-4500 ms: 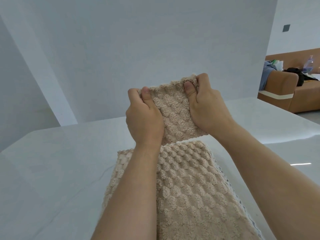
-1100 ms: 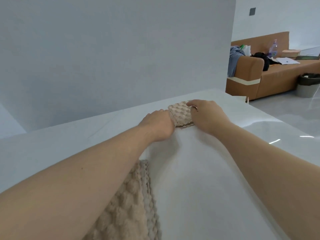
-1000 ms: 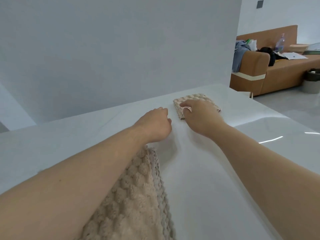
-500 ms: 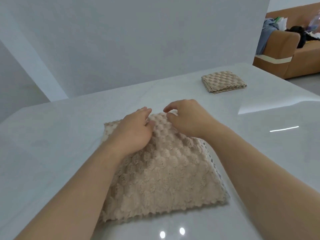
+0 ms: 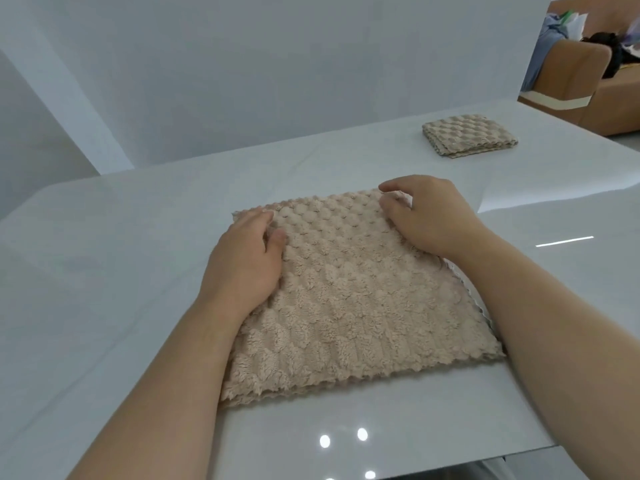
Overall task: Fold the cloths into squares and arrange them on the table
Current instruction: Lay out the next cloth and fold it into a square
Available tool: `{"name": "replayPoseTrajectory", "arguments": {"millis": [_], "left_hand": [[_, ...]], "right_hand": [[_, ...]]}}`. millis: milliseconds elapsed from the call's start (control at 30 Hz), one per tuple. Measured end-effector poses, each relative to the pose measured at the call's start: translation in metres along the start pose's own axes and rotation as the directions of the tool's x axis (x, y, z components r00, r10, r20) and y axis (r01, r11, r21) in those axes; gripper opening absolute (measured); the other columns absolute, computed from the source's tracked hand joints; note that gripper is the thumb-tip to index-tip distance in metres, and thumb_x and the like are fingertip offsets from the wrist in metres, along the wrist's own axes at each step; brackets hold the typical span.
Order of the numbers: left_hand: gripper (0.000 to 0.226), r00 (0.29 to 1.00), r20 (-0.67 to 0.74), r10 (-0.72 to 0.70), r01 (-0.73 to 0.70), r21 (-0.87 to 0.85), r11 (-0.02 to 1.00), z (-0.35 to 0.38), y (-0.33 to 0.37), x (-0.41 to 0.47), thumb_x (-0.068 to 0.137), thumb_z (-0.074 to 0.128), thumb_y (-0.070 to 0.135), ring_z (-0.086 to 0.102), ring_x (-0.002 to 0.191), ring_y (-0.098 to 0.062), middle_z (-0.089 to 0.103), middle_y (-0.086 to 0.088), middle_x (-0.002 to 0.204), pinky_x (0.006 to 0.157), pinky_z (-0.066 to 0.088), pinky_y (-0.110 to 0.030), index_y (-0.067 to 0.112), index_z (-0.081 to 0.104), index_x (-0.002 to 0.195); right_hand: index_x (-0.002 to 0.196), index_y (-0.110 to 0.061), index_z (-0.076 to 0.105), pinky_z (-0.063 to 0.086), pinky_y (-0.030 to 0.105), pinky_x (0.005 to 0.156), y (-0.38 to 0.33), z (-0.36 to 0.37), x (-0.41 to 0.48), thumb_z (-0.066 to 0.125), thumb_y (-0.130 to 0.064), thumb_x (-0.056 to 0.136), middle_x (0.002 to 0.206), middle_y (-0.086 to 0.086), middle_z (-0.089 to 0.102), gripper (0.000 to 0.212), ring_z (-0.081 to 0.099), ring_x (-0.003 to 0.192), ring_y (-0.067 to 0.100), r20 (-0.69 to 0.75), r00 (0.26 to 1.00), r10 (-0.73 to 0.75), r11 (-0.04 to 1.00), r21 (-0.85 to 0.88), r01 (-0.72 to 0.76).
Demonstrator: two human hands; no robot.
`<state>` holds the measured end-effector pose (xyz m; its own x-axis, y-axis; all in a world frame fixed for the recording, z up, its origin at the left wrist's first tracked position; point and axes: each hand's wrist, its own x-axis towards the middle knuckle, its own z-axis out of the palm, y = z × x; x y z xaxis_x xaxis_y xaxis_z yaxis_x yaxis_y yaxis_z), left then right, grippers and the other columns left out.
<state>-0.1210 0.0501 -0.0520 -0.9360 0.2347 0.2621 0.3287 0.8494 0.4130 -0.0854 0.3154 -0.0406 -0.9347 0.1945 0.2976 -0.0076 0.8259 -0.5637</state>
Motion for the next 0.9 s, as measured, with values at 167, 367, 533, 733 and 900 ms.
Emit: {"name": "replayPoseTrajectory", "arguments": {"millis": [167, 367, 533, 733, 900], "left_hand": [[0.049, 1.0, -0.011, 0.013, -0.013, 0.014, 1.0, 0.001, 0.0, -0.001, 0.105, 0.046, 0.037, 0.029, 0.15, -0.015, 0.039, 0.0, 0.16, 0.124, 0.023, -0.035, 0.016, 0.048, 0.15], [0.047, 0.987, -0.078, -0.14, 0.14, -0.009, 0.99, -0.014, -0.005, -0.003, 0.103, 0.049, 0.033, 0.049, 0.135, -0.024, 0.058, -0.002, 0.144, 0.109, 0.039, -0.037, 0.02, 0.05, 0.148], [0.048, 0.97, -0.073, -0.232, 0.233, -0.001, 0.973, -0.018, -0.01, -0.004, 0.103, 0.048, 0.035, 0.052, 0.133, -0.024, 0.059, -0.003, 0.143, 0.102, 0.042, -0.033, 0.021, 0.05, 0.149], [0.034, 0.968, -0.09, -0.236, 0.236, -0.012, 0.972, -0.01, -0.013, -0.002, 0.1, 0.053, 0.031, 0.062, 0.117, -0.025, 0.068, -0.003, 0.127, 0.091, 0.044, -0.029, 0.017, 0.064, 0.13], [0.037, 0.968, -0.128, -0.215, 0.209, -0.054, 0.976, -0.009, -0.016, -0.002, 0.097, 0.058, 0.031, 0.064, 0.117, -0.021, 0.07, 0.0, 0.125, 0.099, 0.047, -0.031, 0.021, 0.064, 0.132]], "right_hand": [[0.135, -0.021, 0.065, 0.033, 0.02, 0.097, 0.0, 0.006, -0.002, 0.053, -0.037, 0.101, 0.134, -0.004, 0.066, 0.039, 0.055, 0.127, 0.015, 0.004, 1.0, -0.031, 0.999, -0.029, 0.031], [0.136, -0.021, 0.064, 0.03, 0.021, 0.097, 0.002, 0.005, -0.004, 0.05, -0.042, 0.102, 0.138, -0.004, 0.063, 0.042, 0.051, 0.131, 0.016, -0.009, 1.0, -0.002, 0.999, -0.036, 0.002], [0.14, -0.022, 0.061, 0.034, 0.03, 0.108, 0.003, 0.003, -0.004, 0.051, -0.046, 0.102, 0.144, -0.001, 0.059, 0.046, 0.047, 0.137, 0.021, -0.02, 0.998, 0.053, 0.997, -0.049, -0.054], [0.142, -0.022, 0.059, 0.039, 0.032, 0.106, 0.004, 0.005, -0.006, 0.053, -0.051, 0.1, 0.14, 0.001, 0.062, 0.052, 0.05, 0.133, 0.025, 0.01, 0.997, 0.08, 0.996, -0.049, -0.08], [0.142, -0.021, 0.059, 0.039, 0.032, 0.106, 0.002, 0.006, -0.008, 0.054, -0.051, 0.099, 0.141, 0.003, 0.061, 0.053, 0.052, 0.131, 0.026, 0.036, 0.996, 0.087, 0.995, -0.06, -0.084]]}}
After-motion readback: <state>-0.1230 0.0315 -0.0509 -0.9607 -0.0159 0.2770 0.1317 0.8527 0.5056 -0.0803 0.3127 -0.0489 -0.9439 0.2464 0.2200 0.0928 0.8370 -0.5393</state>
